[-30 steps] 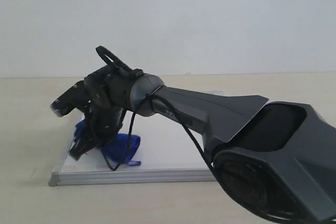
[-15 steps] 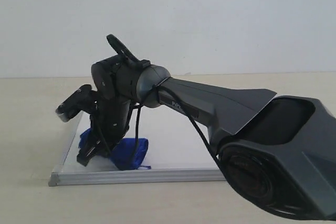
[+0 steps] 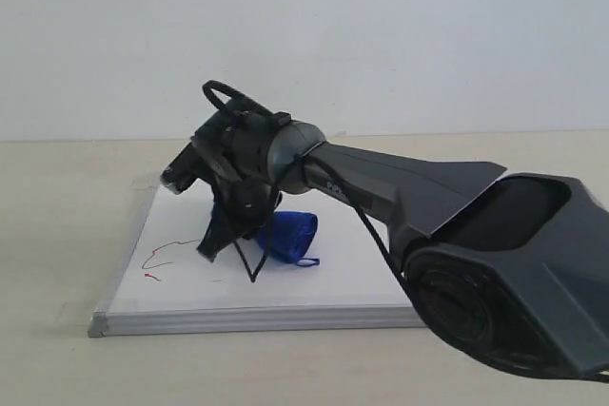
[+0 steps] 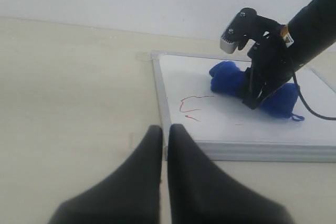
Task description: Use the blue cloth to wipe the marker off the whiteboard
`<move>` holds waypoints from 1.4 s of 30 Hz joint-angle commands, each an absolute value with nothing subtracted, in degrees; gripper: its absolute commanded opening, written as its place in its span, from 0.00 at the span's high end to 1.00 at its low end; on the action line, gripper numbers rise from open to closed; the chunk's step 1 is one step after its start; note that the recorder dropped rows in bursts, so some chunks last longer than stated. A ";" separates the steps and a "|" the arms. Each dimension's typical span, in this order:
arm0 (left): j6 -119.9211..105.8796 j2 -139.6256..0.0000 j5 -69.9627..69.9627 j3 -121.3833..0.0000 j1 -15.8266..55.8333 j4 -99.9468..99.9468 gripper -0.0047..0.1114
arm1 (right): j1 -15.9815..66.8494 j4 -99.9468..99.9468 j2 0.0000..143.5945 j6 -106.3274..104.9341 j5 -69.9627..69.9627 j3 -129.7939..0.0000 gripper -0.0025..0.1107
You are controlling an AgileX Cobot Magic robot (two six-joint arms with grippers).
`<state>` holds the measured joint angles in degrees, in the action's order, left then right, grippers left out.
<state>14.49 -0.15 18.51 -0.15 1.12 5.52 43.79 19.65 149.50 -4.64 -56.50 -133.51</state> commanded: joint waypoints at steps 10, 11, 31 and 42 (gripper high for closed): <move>15.05 0.00 18.00 0.00 1.24 5.54 0.93 | 50.30 -11.96 145.65 -23.97 -63.46 -132.69 0.98; 15.05 0.00 18.00 0.00 1.24 5.54 0.93 | 50.30 -10.46 145.43 -23.58 -63.33 -132.69 0.98; 15.05 0.00 18.00 0.00 1.24 5.54 0.93 | 47.04 -8.44 146.89 -19.89 -66.70 -132.69 0.98; 15.05 0.00 18.00 0.00 1.24 5.54 0.93 | 45.13 9.02 148.58 -14.41 -64.98 -132.69 0.98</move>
